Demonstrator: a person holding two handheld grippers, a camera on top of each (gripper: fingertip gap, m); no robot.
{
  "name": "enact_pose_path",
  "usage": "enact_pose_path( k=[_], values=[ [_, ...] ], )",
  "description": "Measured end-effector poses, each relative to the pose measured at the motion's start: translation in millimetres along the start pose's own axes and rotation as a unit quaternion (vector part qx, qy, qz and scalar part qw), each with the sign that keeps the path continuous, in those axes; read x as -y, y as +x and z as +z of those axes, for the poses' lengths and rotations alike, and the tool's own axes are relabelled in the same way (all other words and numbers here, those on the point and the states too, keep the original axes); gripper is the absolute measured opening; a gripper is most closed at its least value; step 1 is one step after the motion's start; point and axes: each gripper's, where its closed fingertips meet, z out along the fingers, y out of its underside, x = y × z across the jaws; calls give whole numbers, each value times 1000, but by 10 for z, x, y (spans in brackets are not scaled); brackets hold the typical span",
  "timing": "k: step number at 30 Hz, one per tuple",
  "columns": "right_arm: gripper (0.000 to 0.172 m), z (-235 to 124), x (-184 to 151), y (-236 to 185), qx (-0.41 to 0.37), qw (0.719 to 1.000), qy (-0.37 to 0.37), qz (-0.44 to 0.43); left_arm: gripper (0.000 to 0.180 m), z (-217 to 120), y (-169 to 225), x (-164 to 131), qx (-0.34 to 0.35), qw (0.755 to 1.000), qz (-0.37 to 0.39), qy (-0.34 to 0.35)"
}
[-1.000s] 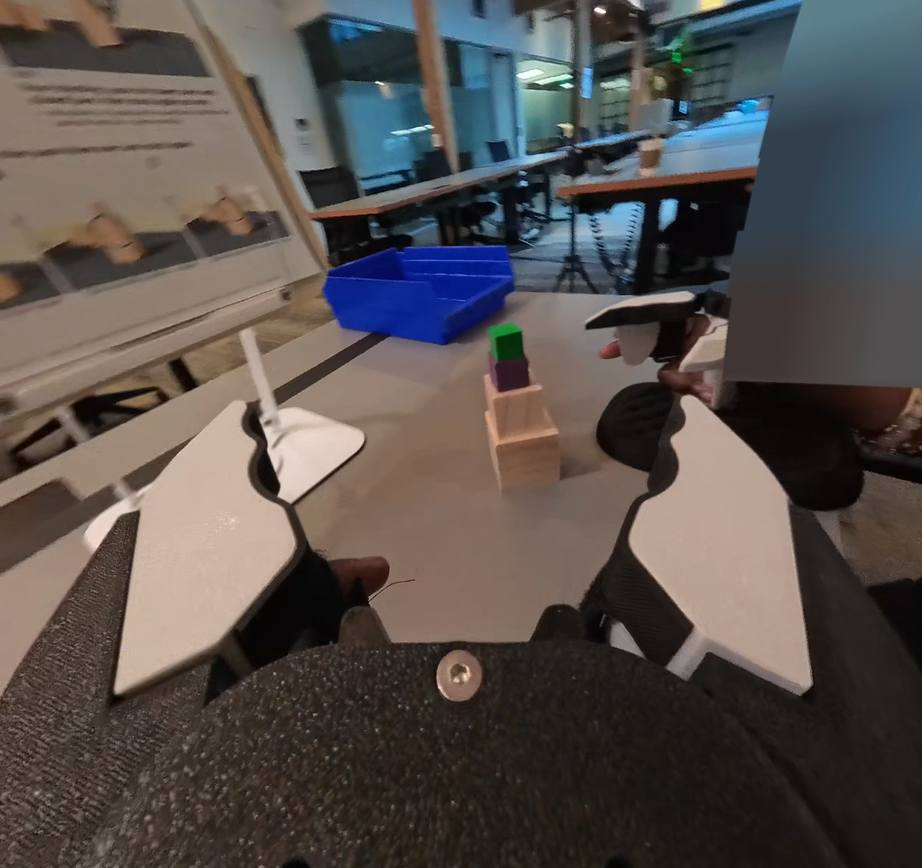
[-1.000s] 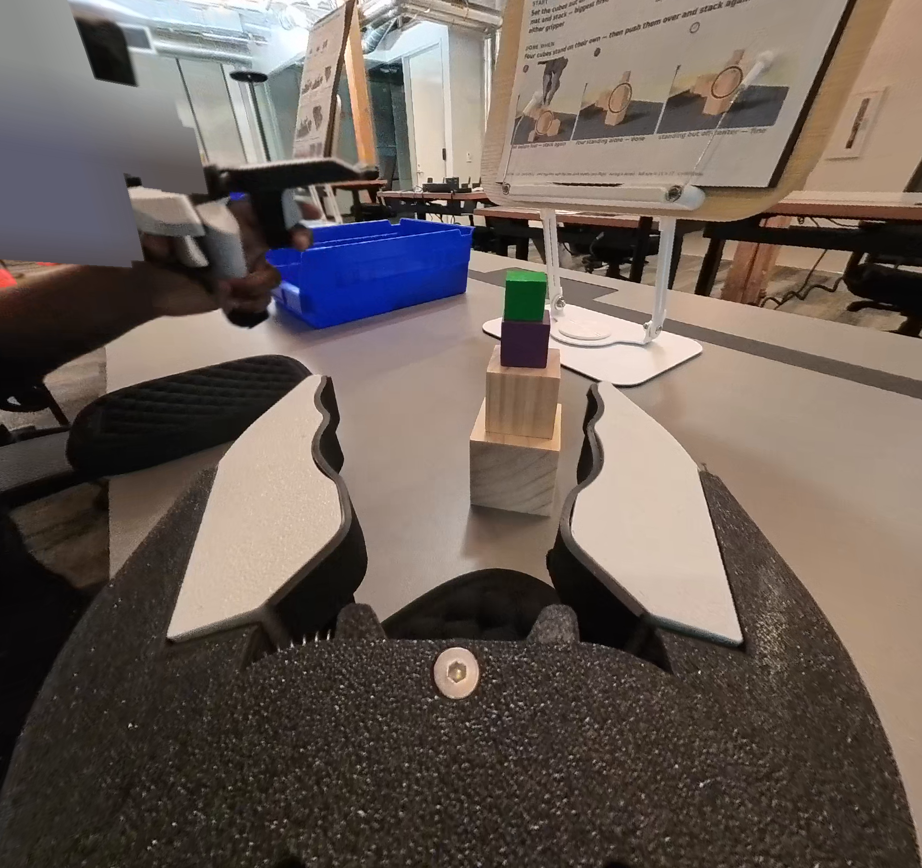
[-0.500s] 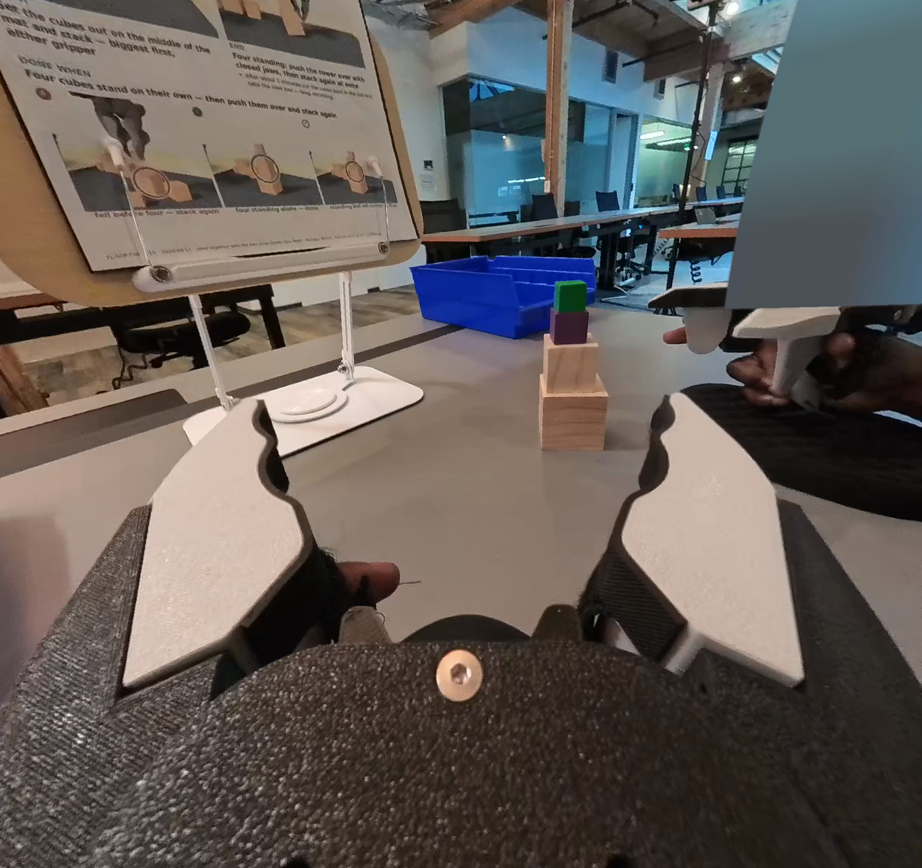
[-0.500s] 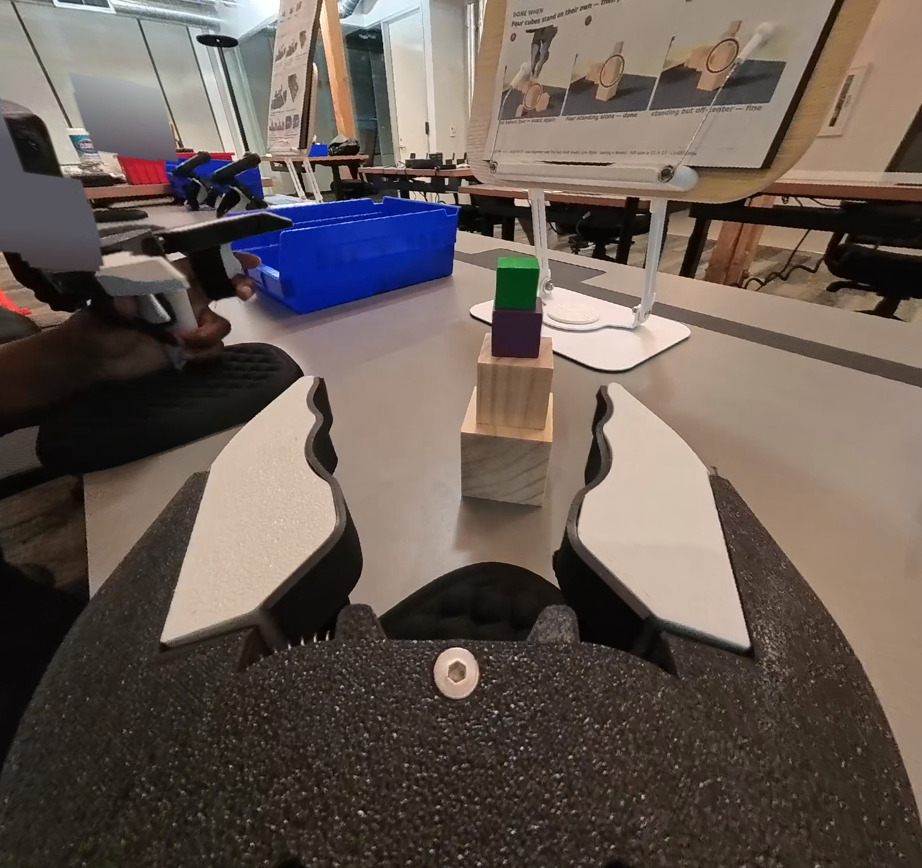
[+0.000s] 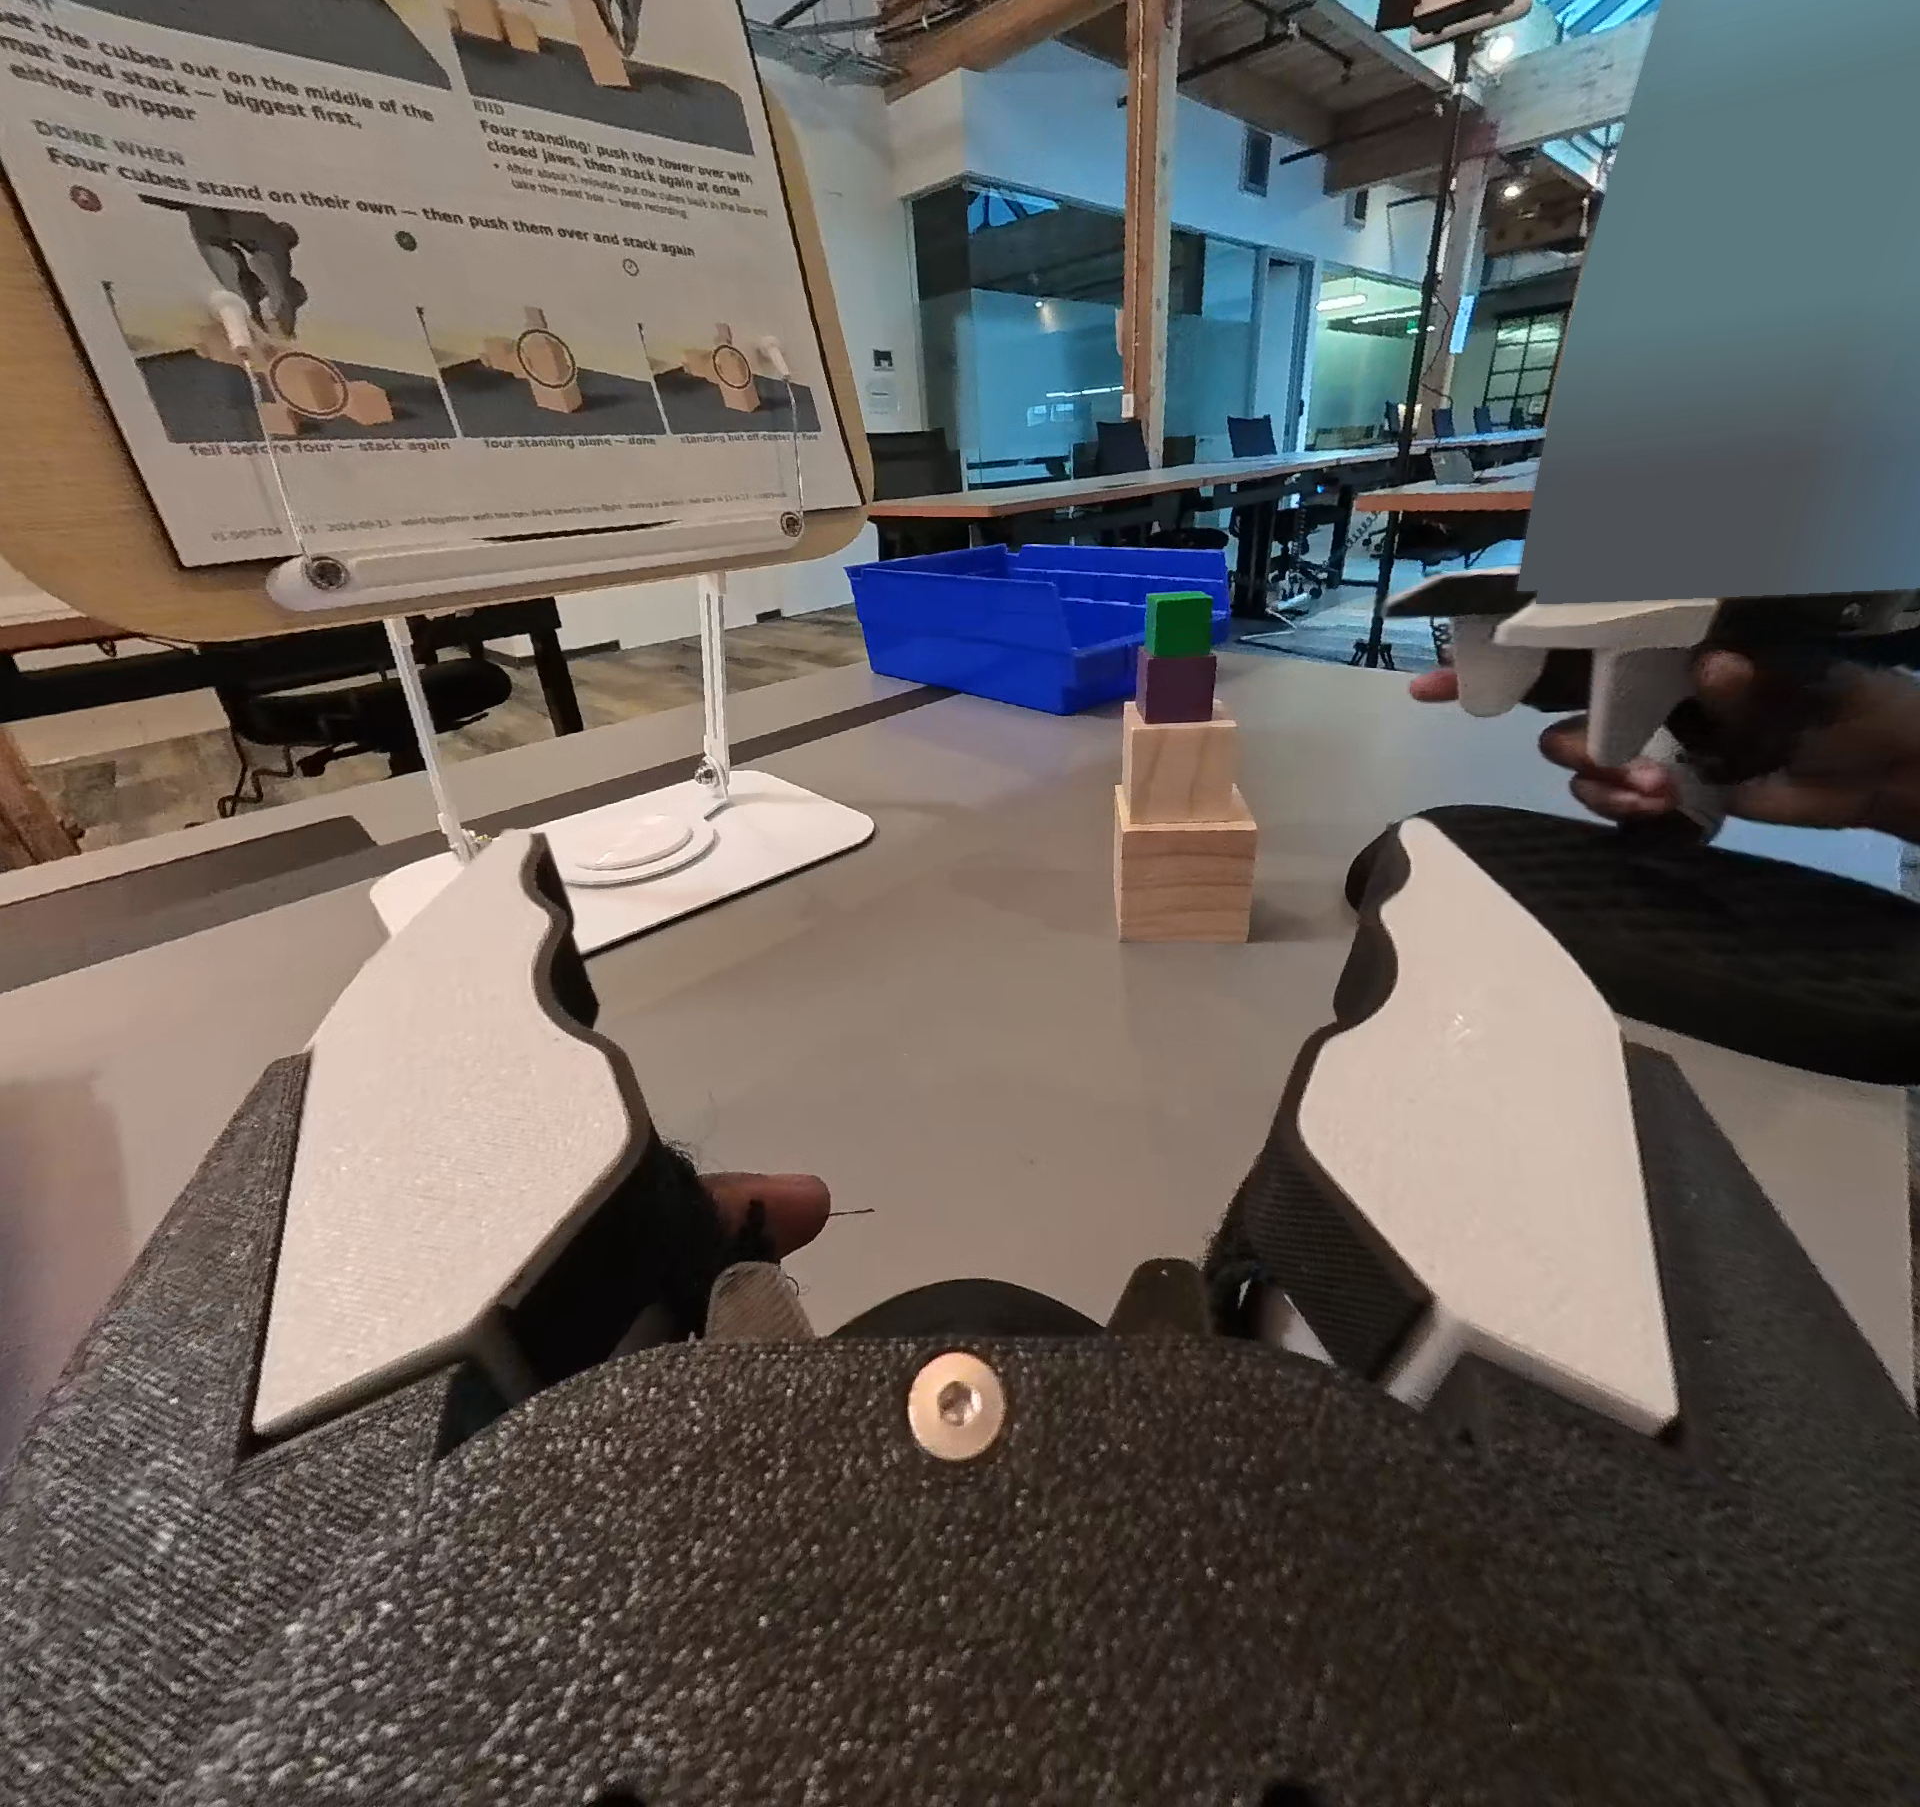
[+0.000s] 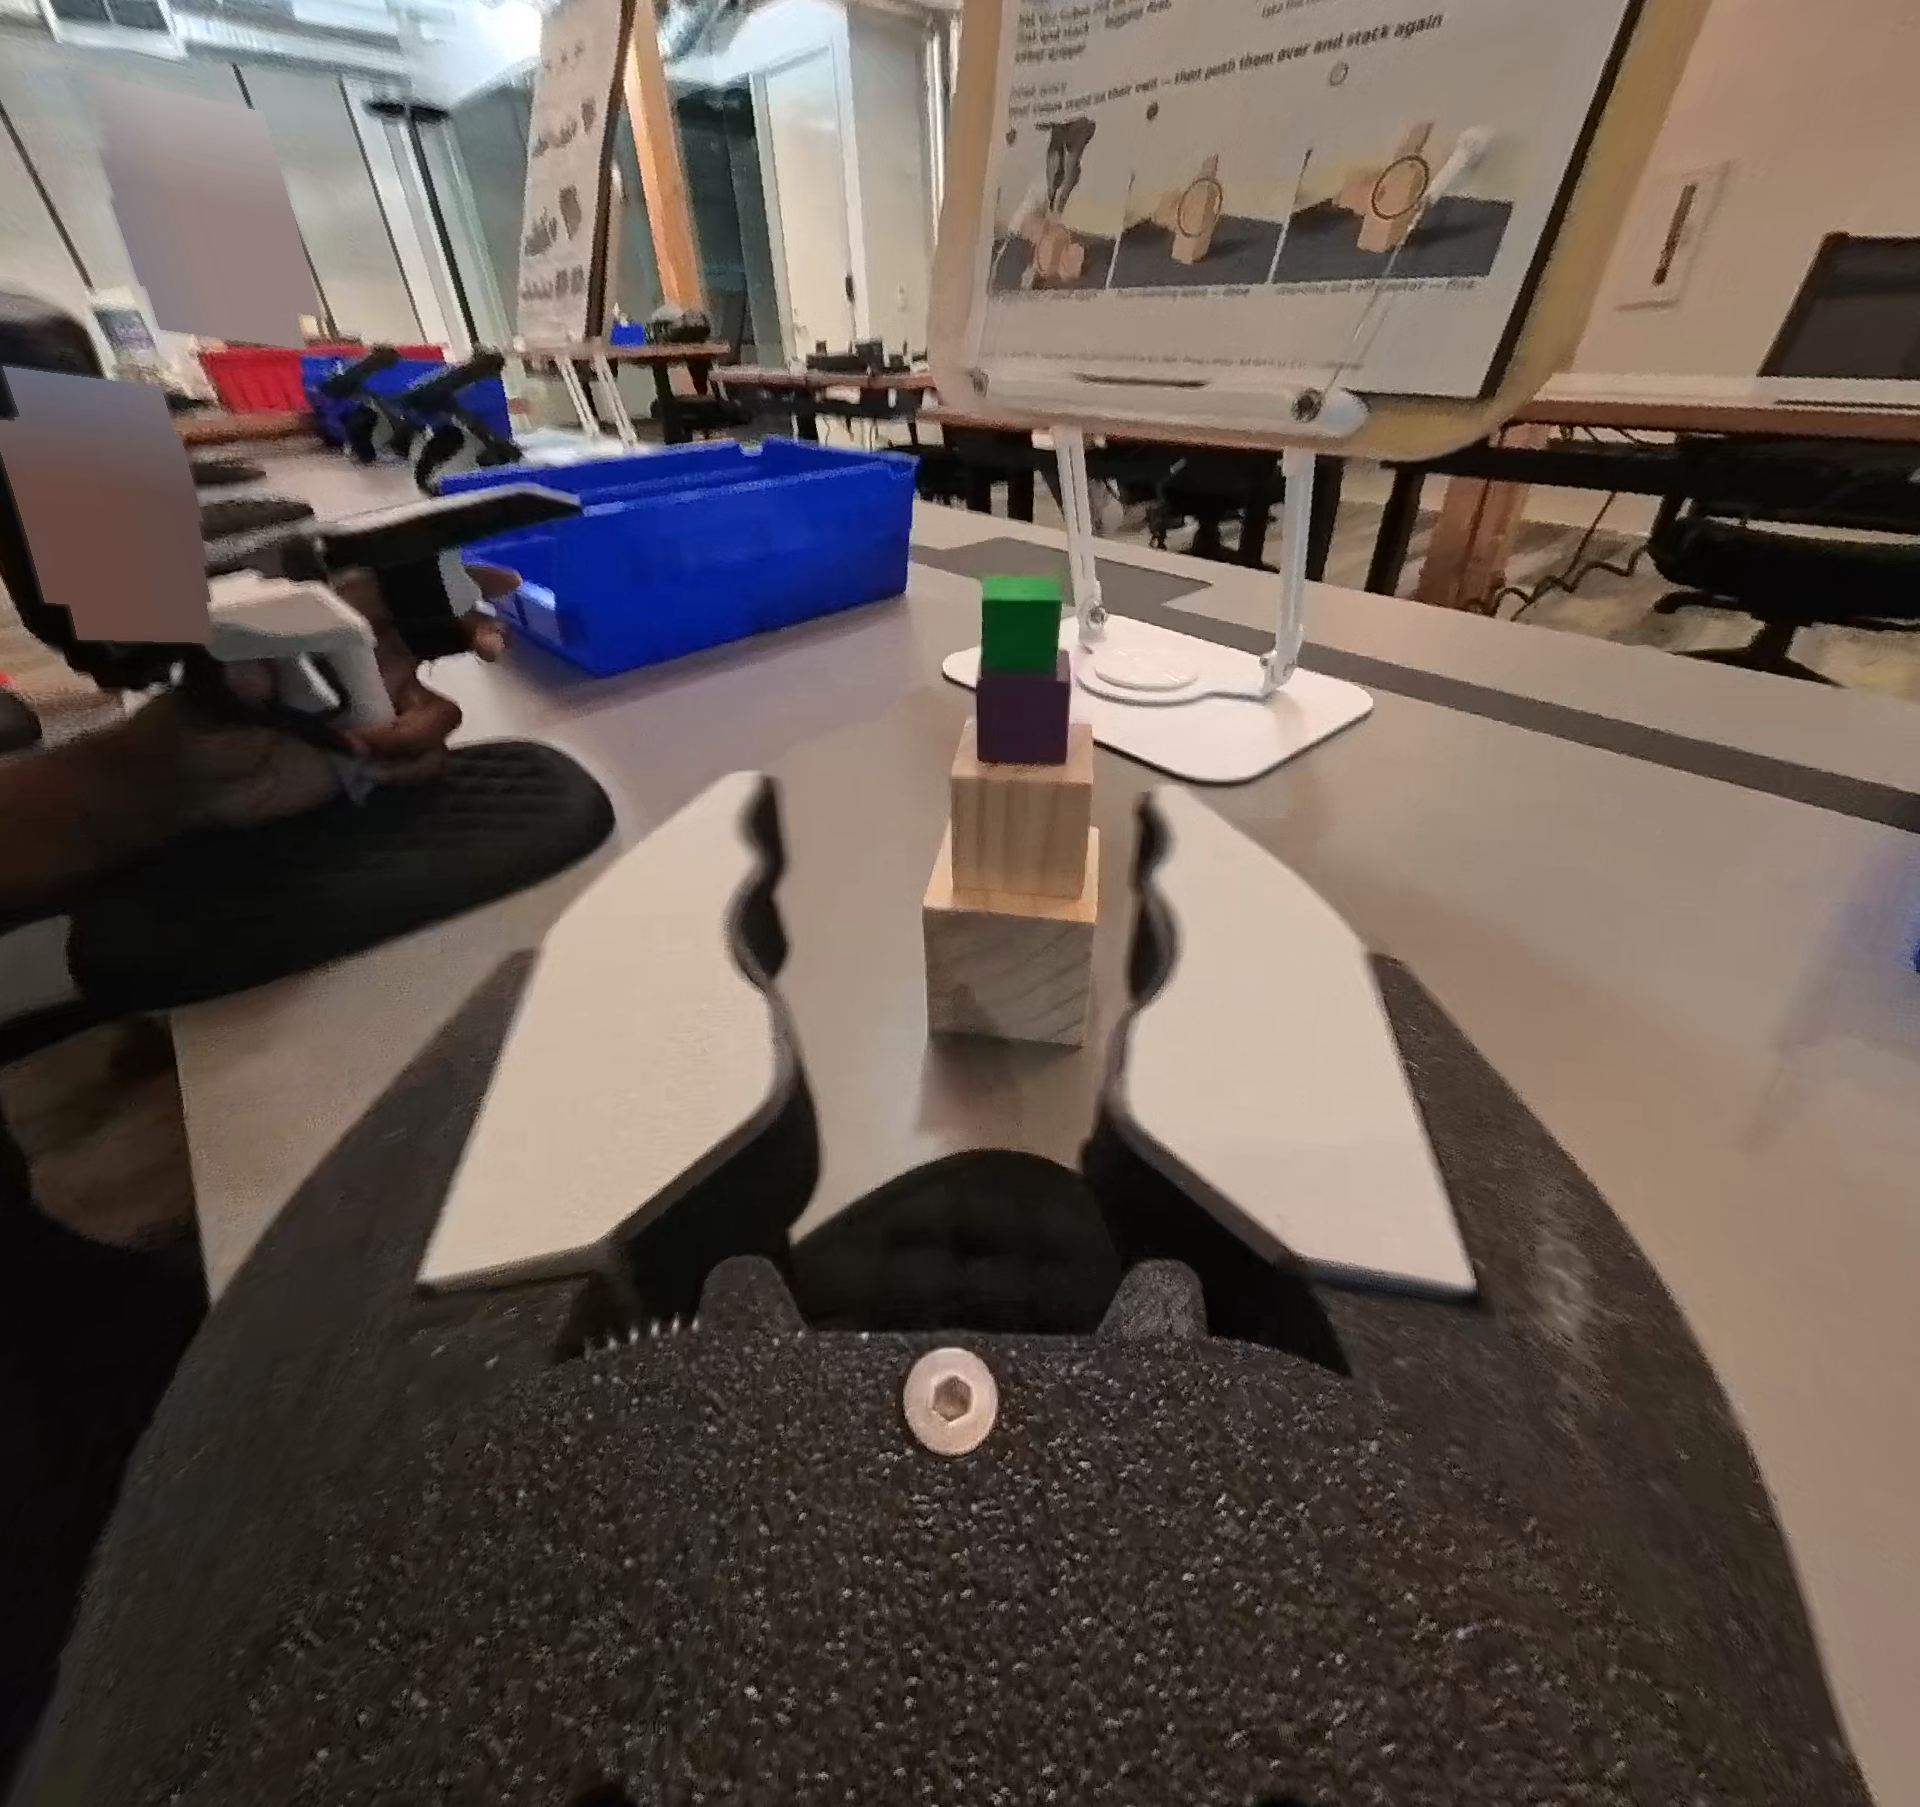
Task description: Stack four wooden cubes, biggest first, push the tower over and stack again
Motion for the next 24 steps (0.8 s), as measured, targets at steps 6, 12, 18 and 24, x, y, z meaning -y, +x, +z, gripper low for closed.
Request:
enact_pose_path(
  k=[6,12,18,24],
  values=[
    [0,-78,-50,-31,38,991,-86,-91,138,-4,-10,-2,-2,1000,-10,0],
    [0,-49,-219,120,75,963,-226,-129,138,-1,-4,-7,-7,1000,-15,-2],
    [0,169,-355,210,106,939,-299,-131,138,-2,15,-9,-10,1000,-9,-3],
    [0,342,-556,408,107,912,-368,-146,137,-7,21,-5,-13,1000,-11,-1]
  ],
)
